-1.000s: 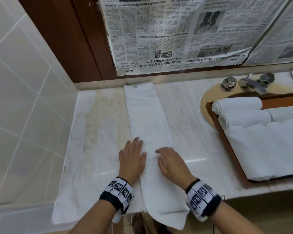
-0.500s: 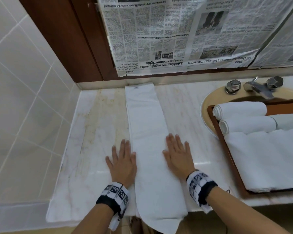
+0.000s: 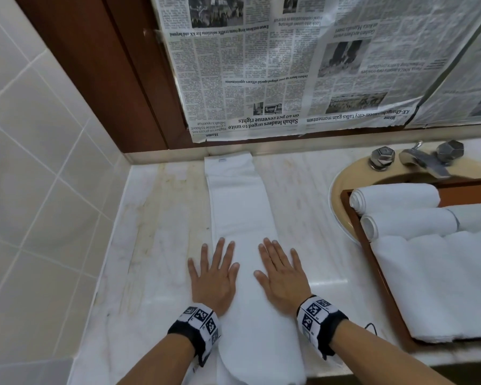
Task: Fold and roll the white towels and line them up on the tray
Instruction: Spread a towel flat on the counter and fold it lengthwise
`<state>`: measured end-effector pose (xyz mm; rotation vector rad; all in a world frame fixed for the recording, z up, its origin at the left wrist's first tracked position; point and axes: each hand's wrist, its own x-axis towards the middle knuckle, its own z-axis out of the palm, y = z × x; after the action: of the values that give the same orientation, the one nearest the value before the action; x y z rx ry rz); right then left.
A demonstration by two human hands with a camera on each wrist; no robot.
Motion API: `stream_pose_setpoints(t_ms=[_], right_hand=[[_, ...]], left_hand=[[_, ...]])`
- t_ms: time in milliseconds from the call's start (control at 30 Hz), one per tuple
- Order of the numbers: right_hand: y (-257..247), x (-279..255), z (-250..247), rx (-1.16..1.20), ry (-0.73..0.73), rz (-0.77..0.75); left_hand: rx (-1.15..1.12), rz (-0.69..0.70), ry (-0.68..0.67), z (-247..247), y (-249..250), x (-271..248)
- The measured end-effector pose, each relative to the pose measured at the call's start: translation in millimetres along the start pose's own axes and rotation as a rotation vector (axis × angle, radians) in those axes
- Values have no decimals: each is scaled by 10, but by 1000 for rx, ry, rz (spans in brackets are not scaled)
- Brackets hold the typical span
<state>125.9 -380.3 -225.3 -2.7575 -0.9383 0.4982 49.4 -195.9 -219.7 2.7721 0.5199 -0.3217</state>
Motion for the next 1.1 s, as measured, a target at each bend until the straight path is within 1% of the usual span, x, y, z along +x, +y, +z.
stream_pose_setpoints(t_ms=[33, 233, 333, 433, 500, 567, 633, 700, 767, 867, 933, 967, 1033, 1100], right_hand=[[-6, 87, -39, 5, 15, 4], [25, 678, -289, -28, -46, 57], [52, 960, -363, -47, -49, 67], [58, 1063, -469, -20, -49, 53], [59, 932, -455, 4, -5, 32], [1, 666, -359, 9, 14, -14], [-85, 367, -217, -30, -30, -69], [-93, 150, -140, -56, -47, -84], [9, 63, -143, -72, -59, -45], [210, 74, -222, -99, -87, 52], [233, 70, -287, -48, -102, 126], [188, 25, -298, -24, -95, 126], [23, -151, -256, -22, -79, 49], [-115, -366, -164, -9, -108, -7]], left_hand=[[1, 3, -7, -37, -10, 88], [3, -4, -24, -267, -28, 681], [20, -10, -44, -358, -76, 964], [15, 14, -44, -447, -101, 1068], [-35, 45, -29, -441, -71, 930], [-44, 81, -16, -358, -34, 623], [-7, 118, -46, -230, -8, 272], [27, 127, -61, -113, -36, 23], [30, 91, -37, -71, -145, -69], [-37, -34, -33, -115, -323, -56], [-59, -86, -36, -159, -325, -63], [-68, -83, -47, -173, -281, -97], [-78, -26, -69, -174, -152, -221], [-39, 36, -81, -106, -75, -375]])
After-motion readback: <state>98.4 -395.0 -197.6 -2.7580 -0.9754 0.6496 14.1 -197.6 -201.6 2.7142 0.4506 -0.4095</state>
